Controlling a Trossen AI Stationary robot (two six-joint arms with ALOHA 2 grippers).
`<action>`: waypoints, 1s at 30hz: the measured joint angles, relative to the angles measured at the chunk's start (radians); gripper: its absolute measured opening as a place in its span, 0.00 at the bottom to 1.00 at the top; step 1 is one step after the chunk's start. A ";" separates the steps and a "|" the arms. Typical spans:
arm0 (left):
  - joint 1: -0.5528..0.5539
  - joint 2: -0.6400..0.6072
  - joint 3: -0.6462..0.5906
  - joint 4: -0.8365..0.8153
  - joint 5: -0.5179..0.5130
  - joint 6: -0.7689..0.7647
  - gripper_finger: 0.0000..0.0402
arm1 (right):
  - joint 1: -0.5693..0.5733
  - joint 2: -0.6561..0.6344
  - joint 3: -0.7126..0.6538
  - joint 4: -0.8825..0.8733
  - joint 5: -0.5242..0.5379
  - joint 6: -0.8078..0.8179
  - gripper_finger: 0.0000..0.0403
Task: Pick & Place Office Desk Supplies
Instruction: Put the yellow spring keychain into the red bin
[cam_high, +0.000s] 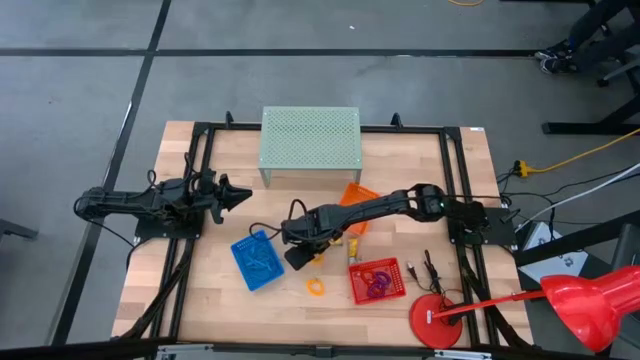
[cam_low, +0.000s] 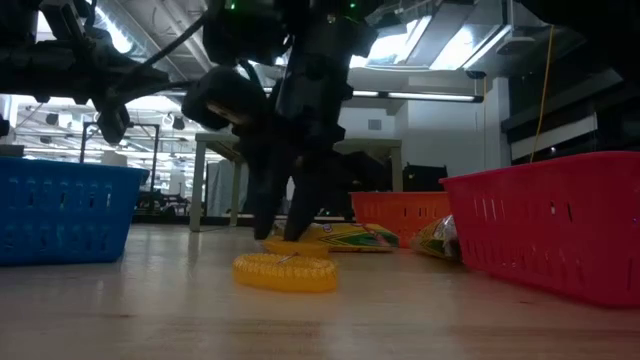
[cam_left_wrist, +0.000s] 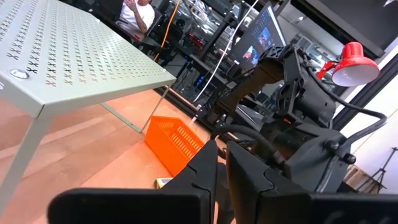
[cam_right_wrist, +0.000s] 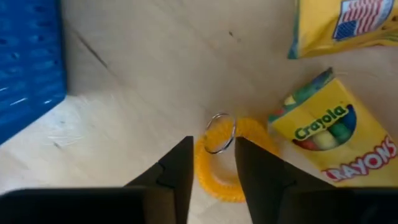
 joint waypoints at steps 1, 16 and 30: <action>0.000 0.000 0.000 0.000 0.000 0.000 0.08 | 0.000 0.000 0.000 0.001 0.000 -0.006 0.28; 0.000 0.000 0.000 0.000 0.000 0.000 0.08 | -0.002 -0.012 0.000 0.007 0.005 -0.045 0.01; 0.000 0.000 0.000 0.000 0.000 0.000 0.08 | 0.025 -0.175 0.000 -0.108 0.051 -0.016 0.00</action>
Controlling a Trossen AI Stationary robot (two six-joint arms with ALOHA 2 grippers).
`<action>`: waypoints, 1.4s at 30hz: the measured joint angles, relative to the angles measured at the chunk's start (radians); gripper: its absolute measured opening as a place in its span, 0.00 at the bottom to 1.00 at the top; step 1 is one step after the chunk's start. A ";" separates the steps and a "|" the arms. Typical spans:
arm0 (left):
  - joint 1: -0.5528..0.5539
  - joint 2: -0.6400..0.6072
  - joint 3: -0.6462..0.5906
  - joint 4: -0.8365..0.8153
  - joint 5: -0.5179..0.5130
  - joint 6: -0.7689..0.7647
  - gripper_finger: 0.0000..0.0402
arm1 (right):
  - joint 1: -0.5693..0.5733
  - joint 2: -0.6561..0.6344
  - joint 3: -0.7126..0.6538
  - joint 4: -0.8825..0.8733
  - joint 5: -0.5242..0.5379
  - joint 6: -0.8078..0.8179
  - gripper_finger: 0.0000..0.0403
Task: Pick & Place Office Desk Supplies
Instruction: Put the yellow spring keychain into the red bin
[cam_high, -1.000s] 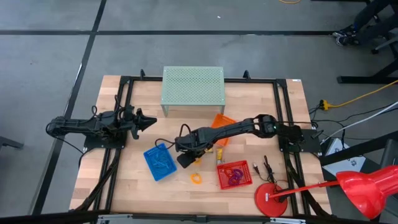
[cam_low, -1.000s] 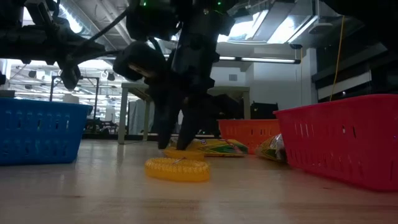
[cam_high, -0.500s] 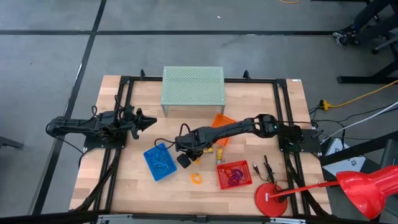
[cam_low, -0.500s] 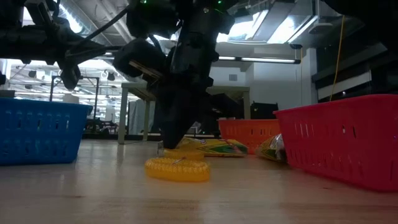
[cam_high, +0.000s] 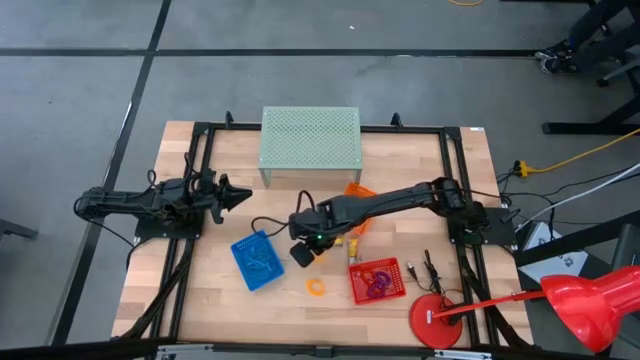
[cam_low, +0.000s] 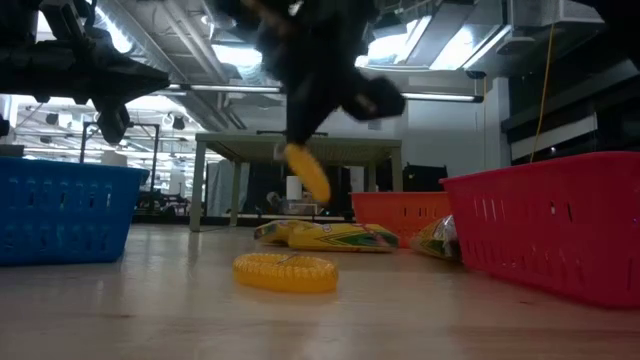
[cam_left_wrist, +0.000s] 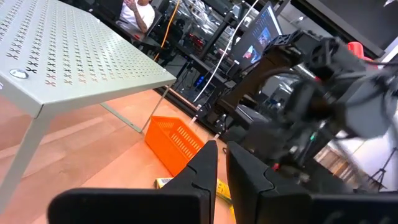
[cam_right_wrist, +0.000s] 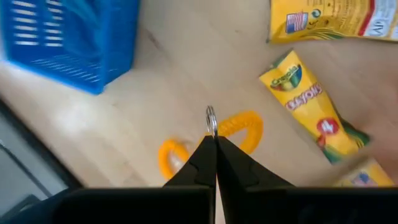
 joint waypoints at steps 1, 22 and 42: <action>0.000 0.000 0.000 0.000 0.000 0.000 0.08 | 0.004 -0.016 0.000 -0.002 0.003 0.006 0.00; 0.000 0.000 0.000 0.000 0.000 0.000 0.08 | 0.233 -0.397 0.001 -0.389 0.214 0.270 0.00; 0.000 0.000 0.000 0.001 0.000 0.000 0.08 | 0.392 -0.387 -0.370 -0.078 0.178 0.481 0.00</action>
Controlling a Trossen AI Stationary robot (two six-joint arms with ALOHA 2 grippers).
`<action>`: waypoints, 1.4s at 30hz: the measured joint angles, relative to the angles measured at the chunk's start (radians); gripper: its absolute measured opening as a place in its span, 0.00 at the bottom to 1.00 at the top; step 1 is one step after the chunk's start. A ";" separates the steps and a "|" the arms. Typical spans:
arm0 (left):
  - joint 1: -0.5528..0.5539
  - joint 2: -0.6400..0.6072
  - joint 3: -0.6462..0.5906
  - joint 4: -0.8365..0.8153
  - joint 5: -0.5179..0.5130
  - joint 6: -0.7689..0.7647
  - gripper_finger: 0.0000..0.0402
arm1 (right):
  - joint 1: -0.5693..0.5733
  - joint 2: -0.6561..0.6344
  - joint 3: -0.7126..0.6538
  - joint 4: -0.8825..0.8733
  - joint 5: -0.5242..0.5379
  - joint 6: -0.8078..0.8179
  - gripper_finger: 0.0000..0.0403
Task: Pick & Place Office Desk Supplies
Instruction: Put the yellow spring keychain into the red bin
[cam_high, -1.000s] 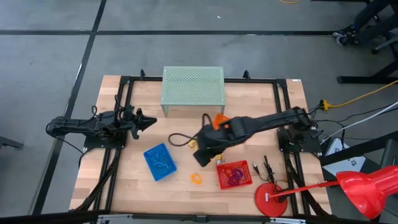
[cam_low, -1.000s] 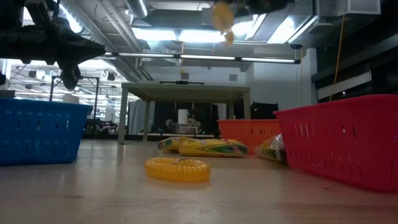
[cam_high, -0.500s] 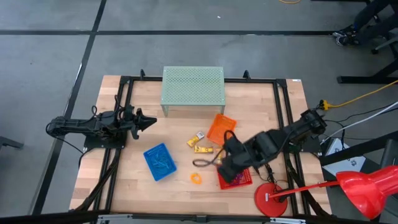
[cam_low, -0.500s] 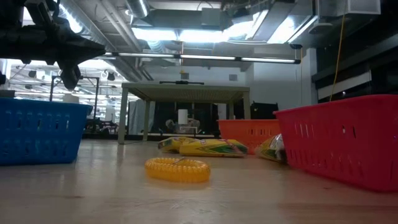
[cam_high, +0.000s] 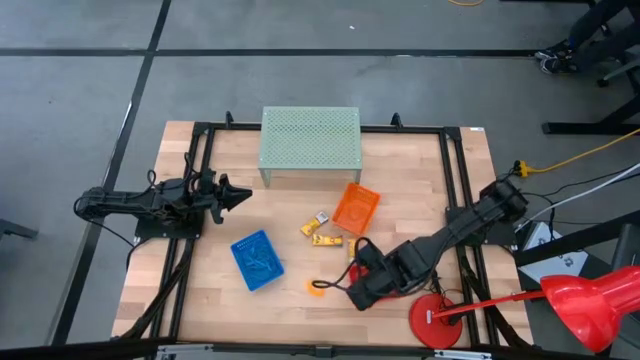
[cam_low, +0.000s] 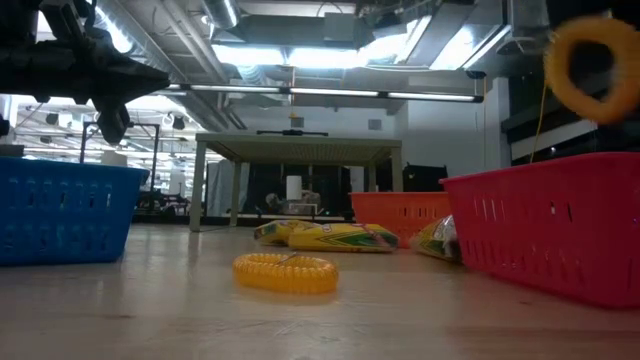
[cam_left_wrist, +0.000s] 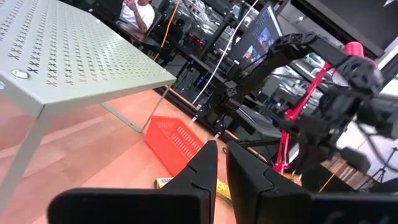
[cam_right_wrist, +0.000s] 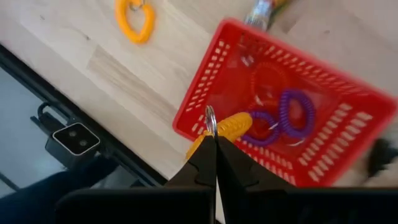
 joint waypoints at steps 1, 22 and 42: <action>0.000 0.000 0.000 0.000 0.000 0.000 0.08 | 0.002 -0.009 -0.035 0.038 0.003 0.024 0.00; 0.000 0.000 0.000 0.003 0.000 0.000 0.08 | -0.017 -0.083 -0.353 0.312 -0.027 0.073 0.10; 0.000 0.000 0.000 0.005 0.000 0.000 0.08 | -0.154 -0.127 -0.161 0.508 0.121 -0.235 0.39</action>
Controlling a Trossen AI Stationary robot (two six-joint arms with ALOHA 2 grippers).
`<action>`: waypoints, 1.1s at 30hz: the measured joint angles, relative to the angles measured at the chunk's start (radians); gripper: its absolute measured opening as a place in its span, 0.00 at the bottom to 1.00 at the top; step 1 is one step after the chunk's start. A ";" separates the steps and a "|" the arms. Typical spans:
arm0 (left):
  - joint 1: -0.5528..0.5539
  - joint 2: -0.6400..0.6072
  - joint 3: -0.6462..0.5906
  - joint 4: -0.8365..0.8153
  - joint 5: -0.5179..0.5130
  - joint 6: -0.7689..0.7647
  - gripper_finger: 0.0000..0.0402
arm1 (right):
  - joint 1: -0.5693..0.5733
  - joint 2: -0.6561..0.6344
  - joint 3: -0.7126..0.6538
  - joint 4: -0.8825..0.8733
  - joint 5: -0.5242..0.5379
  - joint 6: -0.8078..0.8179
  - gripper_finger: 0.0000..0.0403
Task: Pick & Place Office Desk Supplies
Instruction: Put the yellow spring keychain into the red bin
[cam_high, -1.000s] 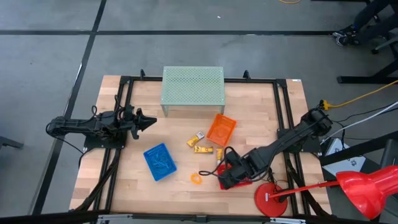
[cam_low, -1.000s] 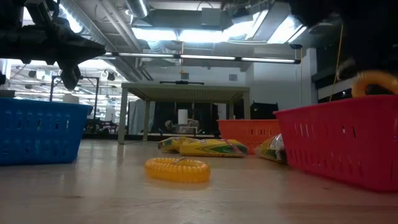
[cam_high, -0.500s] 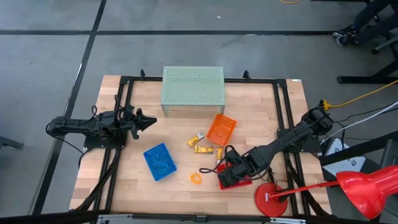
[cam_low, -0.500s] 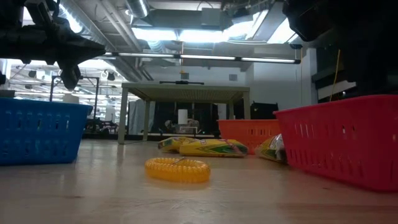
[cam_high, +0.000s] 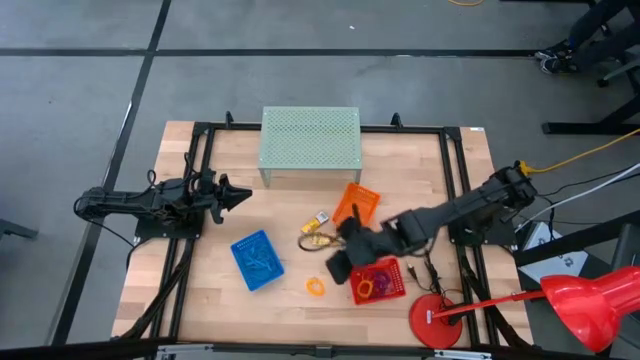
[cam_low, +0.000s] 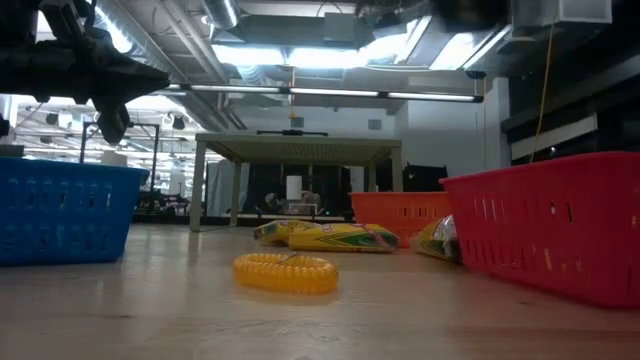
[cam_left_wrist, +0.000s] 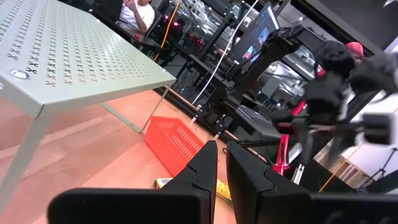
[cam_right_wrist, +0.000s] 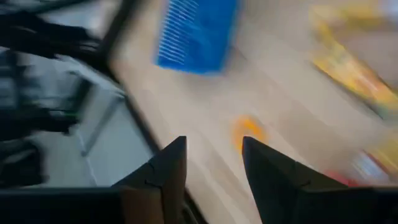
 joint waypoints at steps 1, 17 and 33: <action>0.000 0.000 0.000 0.000 0.000 0.000 0.08 | -0.020 0.012 0.019 0.044 -0.017 -0.045 0.39; 0.000 0.000 0.000 -0.003 0.000 0.000 0.08 | -0.146 0.473 0.615 -0.264 -0.261 -0.473 0.36; 0.000 0.000 0.000 -0.004 0.001 0.000 0.08 | -0.070 0.601 0.748 -0.453 -0.294 -0.604 0.36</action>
